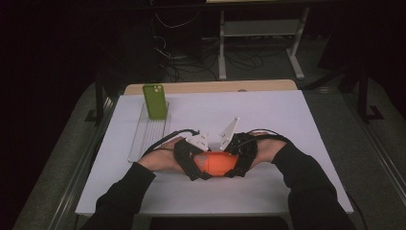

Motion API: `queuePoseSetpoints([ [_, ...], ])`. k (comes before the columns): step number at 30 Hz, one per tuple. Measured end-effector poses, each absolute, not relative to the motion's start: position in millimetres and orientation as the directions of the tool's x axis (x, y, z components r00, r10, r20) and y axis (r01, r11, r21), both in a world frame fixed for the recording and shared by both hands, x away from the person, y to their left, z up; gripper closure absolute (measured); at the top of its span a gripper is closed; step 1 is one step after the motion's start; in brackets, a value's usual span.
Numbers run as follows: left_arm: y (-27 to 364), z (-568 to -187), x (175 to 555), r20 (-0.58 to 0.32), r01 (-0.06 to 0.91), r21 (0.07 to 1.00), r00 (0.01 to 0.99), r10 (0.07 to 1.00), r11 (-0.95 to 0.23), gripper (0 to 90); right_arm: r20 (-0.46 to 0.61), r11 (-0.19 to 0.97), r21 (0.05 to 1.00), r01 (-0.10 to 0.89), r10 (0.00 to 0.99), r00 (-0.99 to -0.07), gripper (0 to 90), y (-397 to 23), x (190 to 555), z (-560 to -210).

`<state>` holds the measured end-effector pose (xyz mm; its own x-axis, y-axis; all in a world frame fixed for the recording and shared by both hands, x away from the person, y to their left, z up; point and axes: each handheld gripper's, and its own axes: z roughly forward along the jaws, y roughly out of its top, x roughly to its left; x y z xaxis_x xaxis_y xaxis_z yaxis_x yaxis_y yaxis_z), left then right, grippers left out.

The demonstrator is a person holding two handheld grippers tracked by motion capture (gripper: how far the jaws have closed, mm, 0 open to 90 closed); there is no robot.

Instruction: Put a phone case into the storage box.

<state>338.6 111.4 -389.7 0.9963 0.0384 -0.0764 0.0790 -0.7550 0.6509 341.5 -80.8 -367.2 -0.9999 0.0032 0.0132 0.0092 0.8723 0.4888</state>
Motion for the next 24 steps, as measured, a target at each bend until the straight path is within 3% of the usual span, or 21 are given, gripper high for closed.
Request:
queuePoseSetpoints([
  [4, 111.6, -389.4, 338.1, -0.075, 0.074, 0.651, 0.997, 0.033, -0.756, 13.5, 0.009, 0.874, 0.486, 0.009, 0.005, -1.000, 15.5, -81.7, 342.0, -367.0],
  [18, 110.6, -389.4, 336.9, -0.083, 0.074, 0.634, 0.996, 0.027, -0.770, 16.1, 0.017, 0.870, 0.492, 0.011, 0.003, -1.000, 14.7, -81.3, 341.4, -370.7],
  [24, 111.8, -391.9, 335.9, -0.077, 0.117, 0.630, 0.993, 0.088, -0.768, 16.1, 0.012, 0.855, 0.517, 0.053, 0.054, -0.998, 5.3, -84.6, 340.9, -369.8],
])
